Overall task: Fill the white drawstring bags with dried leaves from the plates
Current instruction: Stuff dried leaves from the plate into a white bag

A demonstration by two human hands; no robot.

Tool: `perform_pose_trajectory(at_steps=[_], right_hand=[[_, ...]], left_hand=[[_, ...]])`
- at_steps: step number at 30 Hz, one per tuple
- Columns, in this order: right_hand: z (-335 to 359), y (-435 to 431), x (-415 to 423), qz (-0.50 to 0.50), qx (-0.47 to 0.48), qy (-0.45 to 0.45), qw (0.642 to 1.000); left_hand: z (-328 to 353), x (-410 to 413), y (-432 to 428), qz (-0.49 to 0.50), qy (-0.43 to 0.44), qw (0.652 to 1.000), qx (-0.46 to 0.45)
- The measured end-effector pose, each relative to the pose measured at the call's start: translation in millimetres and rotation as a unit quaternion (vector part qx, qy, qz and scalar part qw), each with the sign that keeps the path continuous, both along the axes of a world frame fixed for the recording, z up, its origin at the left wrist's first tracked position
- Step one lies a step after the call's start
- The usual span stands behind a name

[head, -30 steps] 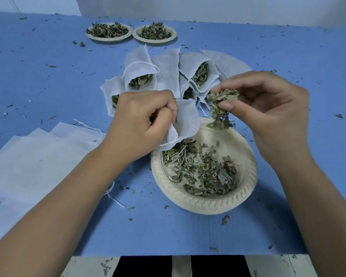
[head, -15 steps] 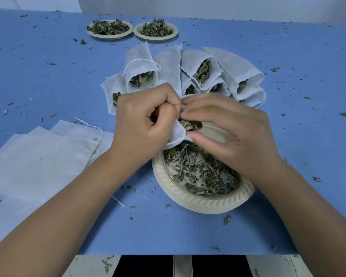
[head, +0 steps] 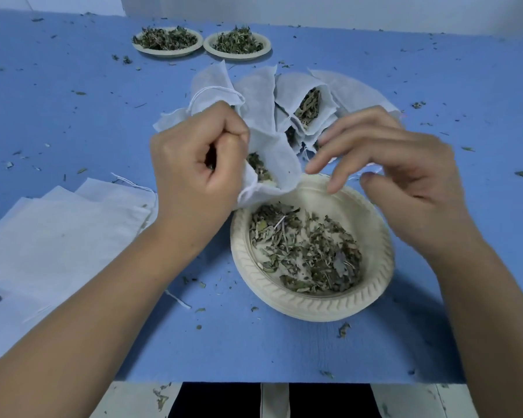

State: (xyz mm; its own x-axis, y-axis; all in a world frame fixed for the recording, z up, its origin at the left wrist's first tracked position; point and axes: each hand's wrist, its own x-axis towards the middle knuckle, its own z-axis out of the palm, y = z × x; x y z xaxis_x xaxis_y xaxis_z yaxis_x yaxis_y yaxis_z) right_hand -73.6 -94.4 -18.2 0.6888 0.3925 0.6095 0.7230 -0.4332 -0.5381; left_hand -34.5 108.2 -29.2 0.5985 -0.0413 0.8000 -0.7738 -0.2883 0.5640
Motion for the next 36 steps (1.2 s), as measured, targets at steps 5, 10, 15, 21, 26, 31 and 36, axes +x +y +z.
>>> perform_pose_trajectory(at_steps=[5, 10, 15, 21, 26, 31, 36], right_hand=[[-10, 12, 3, 0.069, -0.208, 0.178, 0.959], [-16, 25, 3, 0.045, -0.19, 0.166, 0.967], [-15, 25, 3, 0.028, -0.146, 0.146, 0.978], [-4, 2, 3, 0.032, 0.076, 0.174, 0.981], [1, -5, 4, 0.046, 0.193, 0.158, 0.967], [-2, 3, 4, 0.045, 0.247, 0.14, 0.958], [-13, 19, 5, -0.058, 0.105, 0.053, 0.991]], left_hand=[[1, -1, 0, 0.012, -0.002, 1.0, 0.006], [3, -3, -3, -0.013, -0.012, 1.0, 0.018], [3, -4, -4, -0.004, -0.012, 0.999, 0.038], [1, -2, -4, -0.005, 0.017, 0.998, 0.054], [-3, -1, -6, -0.015, 0.028, 0.996, 0.085], [-3, -3, -8, -0.046, 0.002, 0.991, 0.122], [-5, -3, -11, -0.064, -0.025, 0.988, 0.141]])
